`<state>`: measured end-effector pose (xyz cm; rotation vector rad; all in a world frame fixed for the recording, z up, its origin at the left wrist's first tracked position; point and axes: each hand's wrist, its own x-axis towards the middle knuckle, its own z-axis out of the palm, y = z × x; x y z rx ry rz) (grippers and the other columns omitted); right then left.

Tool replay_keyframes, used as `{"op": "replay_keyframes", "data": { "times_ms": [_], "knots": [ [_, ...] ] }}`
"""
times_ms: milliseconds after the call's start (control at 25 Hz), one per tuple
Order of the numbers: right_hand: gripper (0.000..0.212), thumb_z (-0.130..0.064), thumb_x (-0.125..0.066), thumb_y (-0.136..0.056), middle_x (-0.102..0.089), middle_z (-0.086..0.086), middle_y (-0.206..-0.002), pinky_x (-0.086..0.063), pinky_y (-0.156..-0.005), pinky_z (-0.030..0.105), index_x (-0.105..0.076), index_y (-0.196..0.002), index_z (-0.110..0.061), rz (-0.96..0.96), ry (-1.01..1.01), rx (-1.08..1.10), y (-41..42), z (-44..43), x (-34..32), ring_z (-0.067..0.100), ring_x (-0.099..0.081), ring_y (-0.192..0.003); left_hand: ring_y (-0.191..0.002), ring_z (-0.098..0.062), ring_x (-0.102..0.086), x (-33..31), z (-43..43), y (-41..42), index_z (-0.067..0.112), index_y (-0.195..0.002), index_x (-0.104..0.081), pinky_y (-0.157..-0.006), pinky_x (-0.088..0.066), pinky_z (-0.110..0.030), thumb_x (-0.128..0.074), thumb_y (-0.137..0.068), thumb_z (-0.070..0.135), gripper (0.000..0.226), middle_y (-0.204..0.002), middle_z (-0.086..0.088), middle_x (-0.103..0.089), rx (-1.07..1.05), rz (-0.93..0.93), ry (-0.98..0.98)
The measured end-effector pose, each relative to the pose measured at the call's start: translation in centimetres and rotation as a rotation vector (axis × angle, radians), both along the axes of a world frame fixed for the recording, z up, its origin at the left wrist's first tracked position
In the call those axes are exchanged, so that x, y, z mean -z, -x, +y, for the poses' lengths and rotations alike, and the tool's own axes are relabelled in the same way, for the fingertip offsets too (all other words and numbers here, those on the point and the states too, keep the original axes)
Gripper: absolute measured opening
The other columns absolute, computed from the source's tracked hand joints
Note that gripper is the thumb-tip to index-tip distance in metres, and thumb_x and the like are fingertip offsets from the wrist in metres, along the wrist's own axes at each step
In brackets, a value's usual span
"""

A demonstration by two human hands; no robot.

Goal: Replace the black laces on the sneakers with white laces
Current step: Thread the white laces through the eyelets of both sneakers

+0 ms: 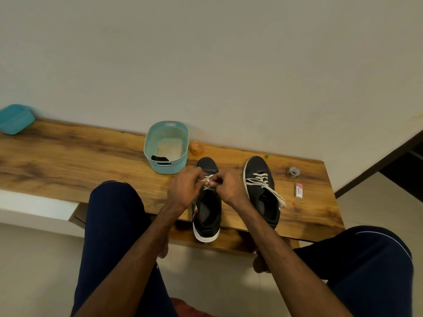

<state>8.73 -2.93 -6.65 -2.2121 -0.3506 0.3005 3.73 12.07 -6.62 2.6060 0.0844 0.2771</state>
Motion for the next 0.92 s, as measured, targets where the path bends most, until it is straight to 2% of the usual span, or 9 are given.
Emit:
{"op": "replay_keyframes", "data": {
  "times_ms": [240,320,400,480,560,600,680,800,920],
  "knots": [
    [0.017,-0.001,-0.073,-0.082,-0.072,0.005,-0.082,-0.058,-0.073,0.033,-0.066,-0.095,-0.009,0.061,-0.096,0.083,0.3,0.0,-0.1,0.015,-0.07,-0.079,-0.062,-0.007,-0.057,0.9,0.4,-0.5,0.023,-0.074,-0.059,-0.055,-0.043,-0.024,-0.081,-0.078,0.031,0.023,-0.073,0.007,-0.066,-0.074,0.102,0.363],
    [0.023,-0.001,-0.073,-0.083,-0.07,0.006,-0.082,-0.058,-0.068,0.034,-0.059,-0.097,-0.014,0.035,-0.16,0.086,0.5,-0.3,-0.1,0.017,-0.07,-0.078,-0.064,-0.013,-0.065,0.8,0.2,-0.5,0.013,-0.077,-0.06,-0.058,-0.051,-0.029,-0.082,-0.078,0.023,0.024,-0.072,-0.001,-0.069,-0.09,0.117,0.552],
    [0.019,-0.002,-0.07,-0.086,-0.07,0.001,-0.085,-0.054,-0.068,0.028,-0.062,-0.097,-0.015,-0.053,-0.149,-0.004,0.8,-0.4,0.2,0.005,-0.066,-0.076,-0.061,-0.009,-0.067,0.4,0.1,-0.3,0.002,-0.079,-0.058,-0.055,-0.051,-0.021,-0.079,-0.081,0.009,0.022,-0.07,-0.005,-0.069,-0.127,0.162,0.782],
    [0.014,-0.009,-0.072,-0.087,-0.069,-0.01,-0.085,-0.048,-0.092,0.036,-0.067,-0.096,-0.018,-0.135,-0.067,-0.043,1.1,-0.5,0.2,-0.004,-0.063,-0.079,-0.061,-0.005,-0.065,-0.1,-0.3,-0.1,0.005,-0.077,-0.056,-0.054,-0.047,-0.018,-0.075,-0.083,0.003,0.02,-0.072,-0.005,-0.068,-0.194,0.229,0.943],
    [0.016,-0.019,-0.075,-0.085,-0.07,-0.012,-0.091,-0.019,-0.118,0.049,-0.068,-0.099,-0.02,-0.177,0.033,-0.066,1.0,-0.3,0.3,0.003,-0.064,-0.09,-0.059,-0.005,-0.061,0.1,-0.4,-0.1,0.011,-0.073,-0.054,-0.057,-0.048,-0.025,-0.076,-0.083,0.007,0.024,-0.07,-0.002,-0.065,-0.293,0.285,1.023],
    [0.019,-0.023,-0.075,-0.084,-0.071,-0.009,-0.095,-0.003,-0.121,0.048,-0.066,-0.101,-0.02,-0.196,0.089,-0.084,1.1,-0.2,0.3,0.008,-0.064,-0.095,-0.053,-0.003,-0.058,0.2,-0.4,-0.1,0.012,-0.072,-0.054,-0.057,-0.048,-0.026,-0.077,-0.083,0.009,0.025,-0.066,0.0,-0.063,-0.336,0.312,1.05],
    [0.017,-0.026,-0.074,-0.085,-0.071,-0.006,-0.094,0.012,-0.122,0.042,-0.063,-0.097,-0.021,-0.266,0.153,-0.121,1.2,0.1,0.4,0.01,-0.063,-0.097,-0.05,-0.005,-0.052,0.6,-0.1,-0.2,0.014,-0.072,-0.056,-0.061,-0.048,-0.028,-0.077,-0.084,0.014,0.024,-0.062,0.001,-0.058,-0.381,0.374,1.101],
    [0.005,-0.022,-0.065,-0.092,-0.067,-0.004,-0.087,0.017,-0.12,0.032,-0.062,-0.091,-0.019,-0.43,0.219,-0.15,1.3,0.2,0.9,0.013,-0.061,-0.091,-0.06,-0.01,-0.049,1.0,0.2,-0.1,0.018,-0.073,-0.058,-0.066,-0.047,-0.03,-0.077,-0.084,0.019,0.022,-0.066,0.0,-0.055,-0.392,0.457,1.176],
    [0.006,-0.015,-0.059,-0.095,-0.067,-0.002,-0.084,0.008,-0.123,0.04,-0.062,-0.09,-0.017,-0.446,0.176,-0.12,1.5,0.2,1.6,0.016,-0.062,-0.087,-0.062,-0.008,-0.049,0.9,0.1,-0.1,0.019,-0.075,-0.059,-0.066,-0.047,-0.028,-0.077,-0.084,0.022,0.021,-0.067,0.002,-0.056,-0.404,0.504,1.187]
  ]
}}
